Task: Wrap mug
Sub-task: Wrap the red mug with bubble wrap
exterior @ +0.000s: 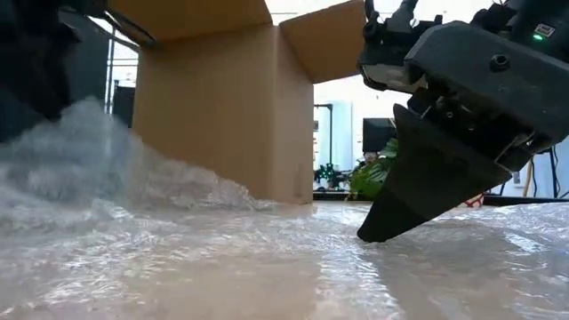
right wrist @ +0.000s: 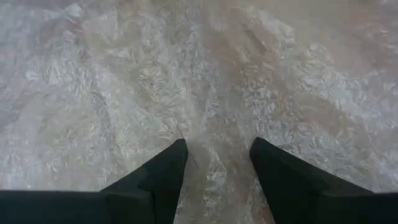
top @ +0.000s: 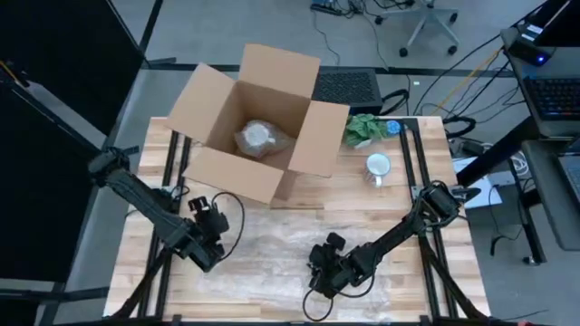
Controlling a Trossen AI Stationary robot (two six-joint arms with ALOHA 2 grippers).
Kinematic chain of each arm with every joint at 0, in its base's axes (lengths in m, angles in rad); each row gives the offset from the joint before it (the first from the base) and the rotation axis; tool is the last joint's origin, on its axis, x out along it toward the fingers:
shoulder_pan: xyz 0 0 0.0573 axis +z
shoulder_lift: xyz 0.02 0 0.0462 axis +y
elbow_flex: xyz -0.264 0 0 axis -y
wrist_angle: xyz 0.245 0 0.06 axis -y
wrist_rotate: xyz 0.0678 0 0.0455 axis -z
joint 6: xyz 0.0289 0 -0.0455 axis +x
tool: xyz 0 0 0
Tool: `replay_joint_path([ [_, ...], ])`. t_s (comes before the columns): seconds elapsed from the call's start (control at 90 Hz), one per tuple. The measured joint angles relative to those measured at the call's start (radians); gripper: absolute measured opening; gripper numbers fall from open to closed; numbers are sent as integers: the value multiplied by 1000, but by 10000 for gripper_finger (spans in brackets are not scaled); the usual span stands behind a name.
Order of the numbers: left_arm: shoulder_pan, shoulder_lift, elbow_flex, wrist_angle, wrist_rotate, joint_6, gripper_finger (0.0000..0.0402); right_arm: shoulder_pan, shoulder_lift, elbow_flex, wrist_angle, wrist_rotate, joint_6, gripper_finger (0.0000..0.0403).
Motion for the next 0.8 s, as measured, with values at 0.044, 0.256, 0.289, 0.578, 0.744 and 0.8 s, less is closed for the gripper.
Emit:
replay_joint_path([
  [0.044, -9, -15, 25, 3, -23, 4, 168, 0, 0, 0, 0, -1, -3, 180],
  [0.256, -83, -85, 74, 300, -171, 190, 180, -5, -67, 0, -38, -58, -25, 180],
  [0.289, -88, -85, 65, 364, -172, 228, 180, -7, -94, 7, -44, -63, -27, 180],
  [0.578, -92, -16, -138, 707, -13, 239, 180, 39, -283, 39, -114, -101, -12, 180],
  [0.744, -95, 34, -290, 857, 38, 123, 180, 66, -249, 40, -312, -174, 153, 180],
  [0.8, -95, 51, -321, 924, 57, 106, 180, 74, -231, 38, -370, -202, 201, 180],
])
